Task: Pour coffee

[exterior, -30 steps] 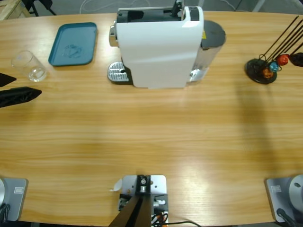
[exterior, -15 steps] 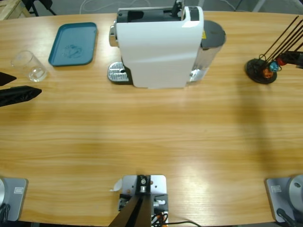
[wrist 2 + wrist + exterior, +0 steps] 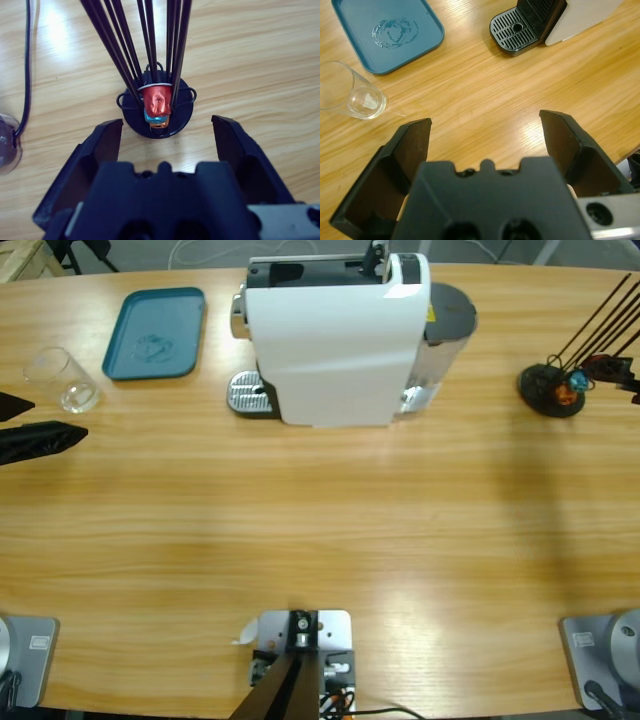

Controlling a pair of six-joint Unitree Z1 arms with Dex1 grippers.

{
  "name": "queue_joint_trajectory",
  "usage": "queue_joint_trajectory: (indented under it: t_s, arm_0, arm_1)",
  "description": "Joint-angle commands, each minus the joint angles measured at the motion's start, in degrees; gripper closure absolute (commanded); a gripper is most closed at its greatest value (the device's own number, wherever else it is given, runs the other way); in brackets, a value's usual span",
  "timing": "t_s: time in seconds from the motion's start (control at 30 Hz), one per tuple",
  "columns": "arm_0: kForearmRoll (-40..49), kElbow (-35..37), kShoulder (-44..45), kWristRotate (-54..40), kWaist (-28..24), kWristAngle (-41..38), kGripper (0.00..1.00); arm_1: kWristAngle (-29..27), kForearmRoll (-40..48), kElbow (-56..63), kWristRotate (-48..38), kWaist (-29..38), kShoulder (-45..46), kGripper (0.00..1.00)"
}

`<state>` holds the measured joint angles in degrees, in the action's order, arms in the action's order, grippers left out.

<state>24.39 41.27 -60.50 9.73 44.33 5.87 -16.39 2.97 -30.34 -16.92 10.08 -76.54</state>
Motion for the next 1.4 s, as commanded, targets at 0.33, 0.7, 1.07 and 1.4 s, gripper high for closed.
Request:
queue_joint_trajectory:
  t_s: [0.33, 0.7, 1.07, 1.4]
  arm_0:
    - [-0.5, -2.2, -0.5, -0.3, 0.8, 0.9, 0.069]
    - [-0.6, -2.2, -0.7, -0.3, 0.8, 0.9, 0.069]
    - [-0.6, -2.2, -0.5, -0.3, 0.8, 0.9, 0.069]
    - [-0.6, -2.2, -0.7, -0.3, 0.8, 0.9, 0.069]
  arm_1:
    - [0.4, 3.4, 1.6, -0.1, -0.9, -4.2, 0.276]
    - [0.2, 3.5, 1.7, -0.1, -1.1, -4.7, 0.403]
    - [1.0, 3.7, 1.5, 0.1, -1.1, -6.0, 0.538]
    - [0.9, 4.6, 1.5, 0.1, -1.1, -6.9, 0.538]
